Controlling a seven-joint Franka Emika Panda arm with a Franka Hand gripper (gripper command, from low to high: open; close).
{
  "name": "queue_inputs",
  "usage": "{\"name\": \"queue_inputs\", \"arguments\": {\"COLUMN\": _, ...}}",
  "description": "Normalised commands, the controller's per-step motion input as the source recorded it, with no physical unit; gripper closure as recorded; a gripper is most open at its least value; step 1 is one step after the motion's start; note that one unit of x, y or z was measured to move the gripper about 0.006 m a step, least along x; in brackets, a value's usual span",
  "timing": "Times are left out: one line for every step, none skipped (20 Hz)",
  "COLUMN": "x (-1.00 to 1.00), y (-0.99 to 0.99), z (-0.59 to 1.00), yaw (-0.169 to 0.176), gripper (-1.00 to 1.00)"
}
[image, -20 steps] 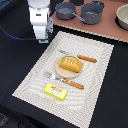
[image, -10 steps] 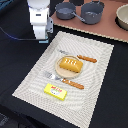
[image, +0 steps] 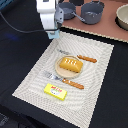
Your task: Place the bread, butter, and milk from the table onto the serving area.
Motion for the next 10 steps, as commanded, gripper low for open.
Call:
{"name": "queue_inputs", "arguments": {"x": 1.00, "y": 0.00, "z": 0.59, "yaw": -0.031, "gripper": 1.00}}
{"name": "queue_inputs", "arguments": {"x": 1.00, "y": 0.01, "z": 0.46, "yaw": -0.020, "gripper": 1.00}}
{"name": "queue_inputs", "arguments": {"x": 1.00, "y": 0.00, "z": 0.37, "yaw": -0.021, "gripper": 1.00}}
{"name": "queue_inputs", "arguments": {"x": 1.00, "y": 0.00, "z": 0.28, "yaw": -0.020, "gripper": 1.00}}
{"name": "queue_inputs", "arguments": {"x": 1.00, "y": 0.02, "z": 0.24, "yaw": -0.016, "gripper": 1.00}}
{"name": "queue_inputs", "arguments": {"x": 1.00, "y": 0.02, "z": 0.19, "yaw": -0.018, "gripper": 1.00}}
{"name": "queue_inputs", "arguments": {"x": 1.00, "y": 0.03, "z": 0.15, "yaw": -0.017, "gripper": 1.00}}
{"name": "queue_inputs", "arguments": {"x": 1.00, "y": 0.02, "z": 0.07, "yaw": -0.021, "gripper": 1.00}}
{"name": "queue_inputs", "arguments": {"x": 1.00, "y": 0.03, "z": 0.01, "yaw": -0.021, "gripper": 1.00}}
{"name": "queue_inputs", "arguments": {"x": 1.00, "y": 0.06, "z": 0.00, "yaw": -0.012, "gripper": 1.00}}
